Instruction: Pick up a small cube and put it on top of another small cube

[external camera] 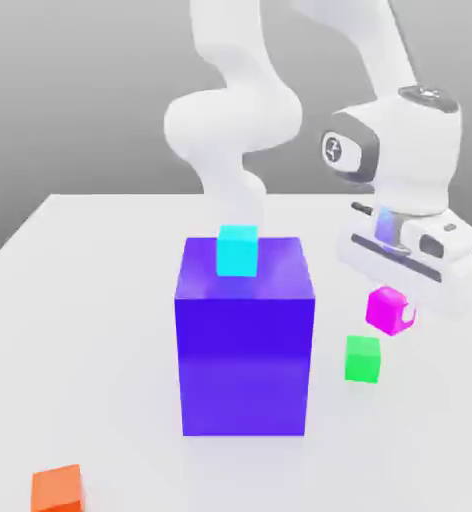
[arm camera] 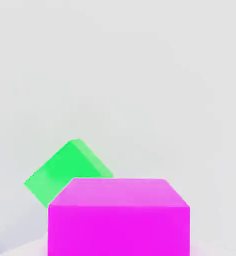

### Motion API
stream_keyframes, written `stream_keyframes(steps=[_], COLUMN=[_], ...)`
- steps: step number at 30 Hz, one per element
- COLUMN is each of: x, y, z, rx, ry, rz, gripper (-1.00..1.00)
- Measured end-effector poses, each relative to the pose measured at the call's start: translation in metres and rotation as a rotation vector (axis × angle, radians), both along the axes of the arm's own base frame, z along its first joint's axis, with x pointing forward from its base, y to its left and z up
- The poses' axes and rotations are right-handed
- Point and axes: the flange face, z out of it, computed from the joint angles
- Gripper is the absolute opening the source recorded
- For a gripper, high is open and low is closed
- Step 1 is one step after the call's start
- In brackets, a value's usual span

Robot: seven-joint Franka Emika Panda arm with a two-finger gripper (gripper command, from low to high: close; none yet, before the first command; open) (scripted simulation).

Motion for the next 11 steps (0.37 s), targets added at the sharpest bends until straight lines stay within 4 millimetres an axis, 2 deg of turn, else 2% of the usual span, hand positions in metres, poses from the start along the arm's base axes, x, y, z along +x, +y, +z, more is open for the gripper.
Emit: stream_keyframes(steps=[8,9,11], x=[-0.007,-0.008,-0.007], y=[-0.004,-0.004,-0.005], z=[-0.056,-0.062,-0.062], rx=[0.001,0.0,0.0], ry=[-0.003,-0.004,-0.004], rz=[0.025,0.025,0.022], gripper=[-1.0,1.0,1.0])
